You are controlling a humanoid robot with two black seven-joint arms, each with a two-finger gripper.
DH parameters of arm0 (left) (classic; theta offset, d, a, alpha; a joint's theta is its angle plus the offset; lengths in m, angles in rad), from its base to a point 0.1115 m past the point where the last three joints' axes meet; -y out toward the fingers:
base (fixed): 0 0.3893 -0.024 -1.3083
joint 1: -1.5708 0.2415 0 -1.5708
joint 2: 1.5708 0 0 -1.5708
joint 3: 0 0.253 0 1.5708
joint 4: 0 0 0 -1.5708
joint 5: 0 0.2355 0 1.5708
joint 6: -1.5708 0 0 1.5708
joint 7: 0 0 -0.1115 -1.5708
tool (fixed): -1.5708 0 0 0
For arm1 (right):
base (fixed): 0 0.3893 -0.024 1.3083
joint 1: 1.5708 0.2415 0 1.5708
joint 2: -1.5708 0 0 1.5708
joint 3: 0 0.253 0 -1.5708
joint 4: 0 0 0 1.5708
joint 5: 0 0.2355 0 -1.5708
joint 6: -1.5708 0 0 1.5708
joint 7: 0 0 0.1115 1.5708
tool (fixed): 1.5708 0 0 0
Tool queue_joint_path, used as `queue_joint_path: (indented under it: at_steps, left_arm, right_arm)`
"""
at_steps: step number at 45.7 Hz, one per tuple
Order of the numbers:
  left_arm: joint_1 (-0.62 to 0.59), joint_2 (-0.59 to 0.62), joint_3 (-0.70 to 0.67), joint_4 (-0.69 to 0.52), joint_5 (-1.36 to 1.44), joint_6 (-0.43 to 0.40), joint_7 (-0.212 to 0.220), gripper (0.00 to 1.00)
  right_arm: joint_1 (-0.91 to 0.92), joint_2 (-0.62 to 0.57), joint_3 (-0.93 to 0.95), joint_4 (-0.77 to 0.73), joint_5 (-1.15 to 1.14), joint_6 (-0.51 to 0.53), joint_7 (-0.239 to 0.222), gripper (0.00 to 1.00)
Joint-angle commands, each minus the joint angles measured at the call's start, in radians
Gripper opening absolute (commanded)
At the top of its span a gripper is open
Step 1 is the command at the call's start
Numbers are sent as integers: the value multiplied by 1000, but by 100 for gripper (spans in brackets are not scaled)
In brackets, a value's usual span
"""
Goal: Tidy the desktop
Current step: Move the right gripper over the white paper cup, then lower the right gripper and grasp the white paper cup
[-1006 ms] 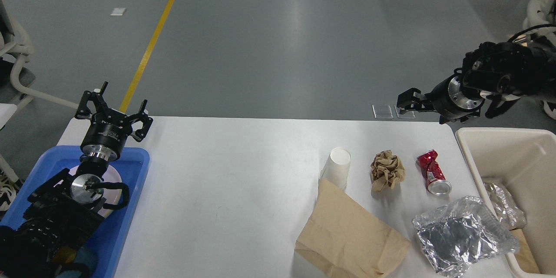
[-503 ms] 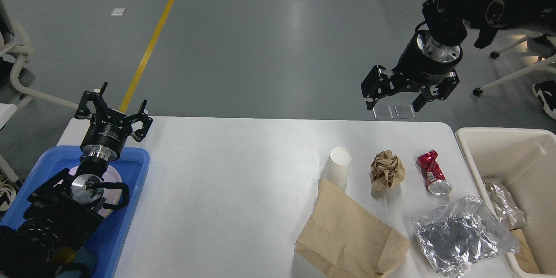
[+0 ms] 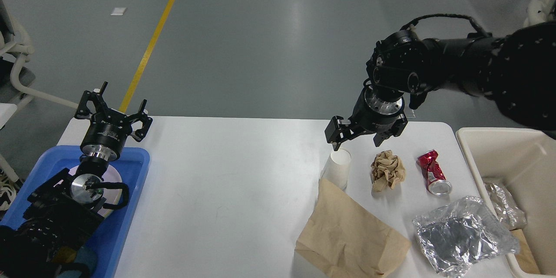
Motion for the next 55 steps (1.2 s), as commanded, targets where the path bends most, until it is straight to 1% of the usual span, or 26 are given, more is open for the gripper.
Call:
queue_joint_path:
  at_steps: [1,14,21,26,35,44,55]
  left_arm:
    - [0,0,0,0,0,0,0,97]
    - [0,0,0,0,0,0,0,97]
    - [0,0,0,0,0,0,0,97]
    - [0,0,0,0,0,0,0,97]
    - [0,0,0,0,0,0,0,97]
    - [0,0,0,0,0,0,0,97]
    - [0,0,0,0,0,0,0,97]
  right_arm:
    - [-77,39,0,-89,0,-14,0,100]
    - [-209,75,-2,-240,-5,-14,0,100]
    - [-252,88,-2,-287,-5,-25,0,100]
    - [-272,88,-3,-301,-5,-27,0,100]
    - [-308,90,-6,-321,-6,-90,0,100]
    - [-318,92,-6,-323,-6,-103,0,100]
    - [-348,102,-8,-323,-8,-152,0,100]
